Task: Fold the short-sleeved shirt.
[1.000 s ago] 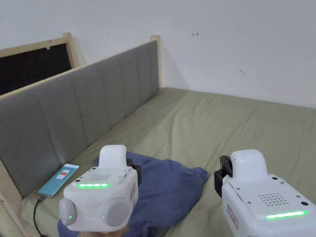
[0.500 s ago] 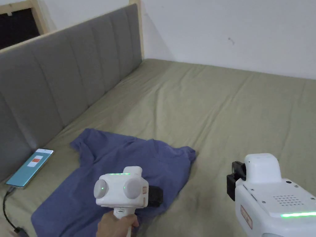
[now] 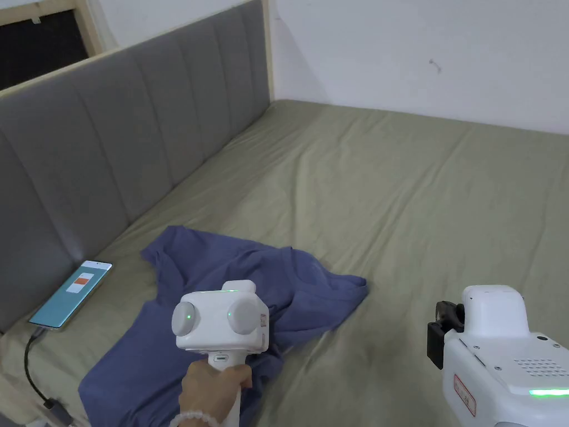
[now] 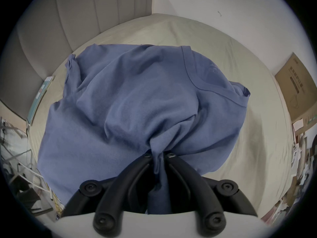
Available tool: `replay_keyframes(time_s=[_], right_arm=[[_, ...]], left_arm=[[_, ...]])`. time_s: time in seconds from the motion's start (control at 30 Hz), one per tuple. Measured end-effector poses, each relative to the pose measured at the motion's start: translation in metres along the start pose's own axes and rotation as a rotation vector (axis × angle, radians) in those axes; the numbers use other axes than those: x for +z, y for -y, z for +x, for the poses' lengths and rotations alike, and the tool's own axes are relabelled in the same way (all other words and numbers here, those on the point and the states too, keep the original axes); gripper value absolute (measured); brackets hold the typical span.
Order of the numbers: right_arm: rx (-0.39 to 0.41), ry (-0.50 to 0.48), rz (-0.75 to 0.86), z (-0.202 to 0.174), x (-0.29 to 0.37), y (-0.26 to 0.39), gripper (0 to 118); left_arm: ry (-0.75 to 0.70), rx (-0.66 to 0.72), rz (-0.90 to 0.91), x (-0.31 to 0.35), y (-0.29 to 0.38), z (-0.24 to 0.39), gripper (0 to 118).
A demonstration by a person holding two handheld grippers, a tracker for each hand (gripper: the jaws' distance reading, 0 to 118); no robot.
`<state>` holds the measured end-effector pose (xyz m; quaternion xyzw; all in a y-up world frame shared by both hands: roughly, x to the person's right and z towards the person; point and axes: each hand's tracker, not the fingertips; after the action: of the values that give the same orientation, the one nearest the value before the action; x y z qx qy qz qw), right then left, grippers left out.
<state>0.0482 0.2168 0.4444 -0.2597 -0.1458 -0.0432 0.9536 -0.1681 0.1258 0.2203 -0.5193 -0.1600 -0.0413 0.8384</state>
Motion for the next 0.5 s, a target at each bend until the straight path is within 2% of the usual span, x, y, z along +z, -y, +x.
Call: replay_keyframes(time_s=[0.13,0.23,0.33,0.43,0.5], right_arm=[[-0.017,0.022,0.002,0.012,0.006,0.0,0],[-0.032,0.051,0.014,0.026,0.014,-0.002,0],[-0.067,0.089,0.037,0.045,0.026,-0.005,0],[-0.099,0.141,0.07,0.068,0.043,-0.008,0],[-0.117,0.187,0.089,0.087,0.057,-0.011,0]], left_arm=[[0.074,0.067,-0.006,0.011,-0.009,-0.004,7],[0.218,0.16,0.059,0.032,-0.022,0.001,7],[0.229,0.069,0.115,0.056,-0.037,0.035,7],[0.408,0.064,0.161,0.082,-0.048,0.08,7],[0.514,0.012,0.181,0.102,-0.053,0.122,7]])
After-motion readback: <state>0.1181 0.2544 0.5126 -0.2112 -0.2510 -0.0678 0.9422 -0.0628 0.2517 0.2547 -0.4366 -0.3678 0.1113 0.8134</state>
